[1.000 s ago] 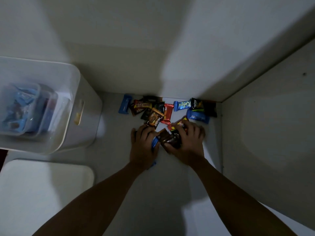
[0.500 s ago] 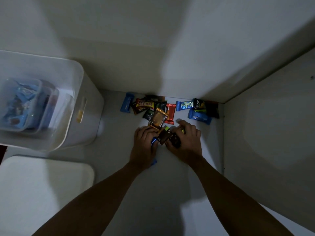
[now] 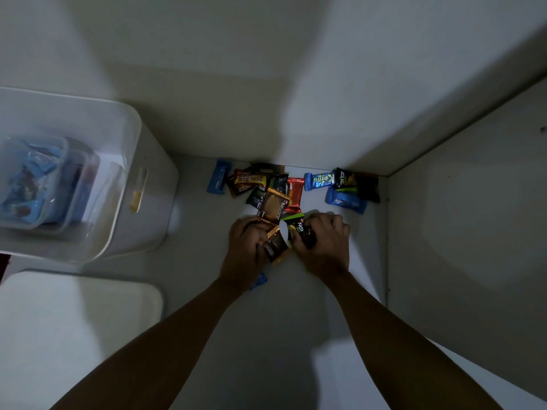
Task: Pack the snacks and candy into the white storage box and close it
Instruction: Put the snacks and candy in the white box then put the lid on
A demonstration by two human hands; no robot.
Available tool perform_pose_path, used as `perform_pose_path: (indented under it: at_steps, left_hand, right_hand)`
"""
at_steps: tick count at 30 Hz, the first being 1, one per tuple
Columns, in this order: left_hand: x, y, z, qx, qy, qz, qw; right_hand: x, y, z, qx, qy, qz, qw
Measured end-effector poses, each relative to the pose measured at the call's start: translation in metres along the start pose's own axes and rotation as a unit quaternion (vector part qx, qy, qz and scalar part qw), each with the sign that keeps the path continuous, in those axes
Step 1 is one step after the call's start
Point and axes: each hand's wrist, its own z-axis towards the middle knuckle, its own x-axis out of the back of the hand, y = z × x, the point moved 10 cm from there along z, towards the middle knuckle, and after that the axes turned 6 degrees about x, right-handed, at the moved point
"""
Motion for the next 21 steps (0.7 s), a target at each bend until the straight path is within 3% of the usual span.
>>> perform_pose_path:
  at_steps: [3,9,13,17,21]
  left_hand:
    - [-0.003,0.013,-0.002,-0.083,-0.022,0.057,0.995]
    - [-0.007,0.012,-0.015,-0.080,-0.135,0.064,0.986]
    - [-0.021,0.003,-0.035,-0.112,-0.234,0.239,0.936]
    - [-0.029,-0.009,-0.042,-0.136,-0.228,0.279,0.923]
    - [-0.027,-0.012,-0.041,-0.169,-0.162,0.233,0.944]
  right_hand:
    - [0.000,-0.001,0.000,0.004,-0.003,-0.003,1.000]
    - [-0.003,-0.001,0.001,0.002,-0.012,-0.010,1.000]
    - [-0.002,-0.001,0.001,0.005,-0.011,-0.011,1.000]
    - [-0.003,0.000,0.001,0.006,-0.010,-0.012,1.000]
    - [-0.003,0.000,0.001,0.013,0.004,-0.005,1.000]
